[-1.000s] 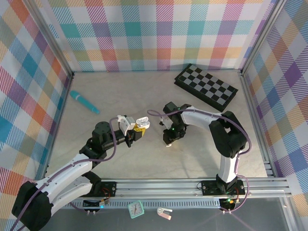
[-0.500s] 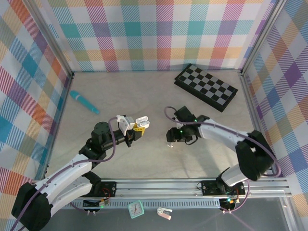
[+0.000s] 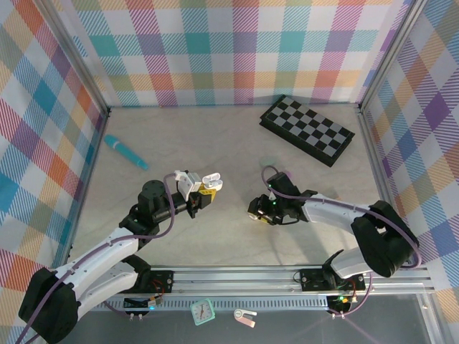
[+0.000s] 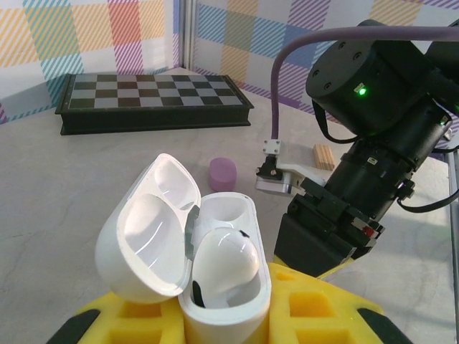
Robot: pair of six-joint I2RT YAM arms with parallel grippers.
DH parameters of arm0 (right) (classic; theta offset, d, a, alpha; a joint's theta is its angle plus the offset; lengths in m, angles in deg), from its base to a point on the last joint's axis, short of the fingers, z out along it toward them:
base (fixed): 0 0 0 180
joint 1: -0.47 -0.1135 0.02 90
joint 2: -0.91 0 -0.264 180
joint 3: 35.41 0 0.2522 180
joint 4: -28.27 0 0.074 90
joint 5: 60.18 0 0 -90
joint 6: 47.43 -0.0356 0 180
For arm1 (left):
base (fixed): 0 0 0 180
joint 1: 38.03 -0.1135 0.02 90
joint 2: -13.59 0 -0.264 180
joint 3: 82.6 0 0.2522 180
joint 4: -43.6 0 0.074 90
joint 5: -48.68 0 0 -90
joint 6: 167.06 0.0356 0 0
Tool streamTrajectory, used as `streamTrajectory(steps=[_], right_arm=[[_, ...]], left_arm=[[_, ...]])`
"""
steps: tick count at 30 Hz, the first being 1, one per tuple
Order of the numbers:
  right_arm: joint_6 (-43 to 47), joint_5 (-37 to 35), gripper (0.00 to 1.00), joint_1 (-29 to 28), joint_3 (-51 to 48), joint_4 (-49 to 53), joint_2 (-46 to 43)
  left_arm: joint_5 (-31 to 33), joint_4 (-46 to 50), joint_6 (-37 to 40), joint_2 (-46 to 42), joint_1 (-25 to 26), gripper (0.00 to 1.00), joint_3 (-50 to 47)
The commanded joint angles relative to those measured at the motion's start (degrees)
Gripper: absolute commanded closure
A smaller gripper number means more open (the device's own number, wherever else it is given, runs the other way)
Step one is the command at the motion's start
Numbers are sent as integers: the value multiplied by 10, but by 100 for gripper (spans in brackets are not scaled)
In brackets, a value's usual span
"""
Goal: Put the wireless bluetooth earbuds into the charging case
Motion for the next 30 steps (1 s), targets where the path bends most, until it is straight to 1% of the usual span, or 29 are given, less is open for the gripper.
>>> streamTrajectory(steps=[1,8,15,19,25,28,30], right_arm=[[-17,18,53,-8,11,-11,13],[-17,18,54,-13,11,-15,29],[-7,0,54,-13,29,-6,43],[-10,-10,55,-13,37,-20,52],[9,-26,55,-8,66,-13,89],[20,-23,56,-3,81,-16,111],[35,-3,56,-2,97,-19,124]], left_arm=[[-9,-11,-2,-4,-9,82,13],[-15,-11,0,7,-10,82,19],[-14,-8,1,3,-10,81,18],[-15,-6,1,1,-10,82,17],[-14,-3,2,-4,-10,81,15],[-12,1,3,-8,-9,81,15],[-10,5,5,-11,-10,81,14]])
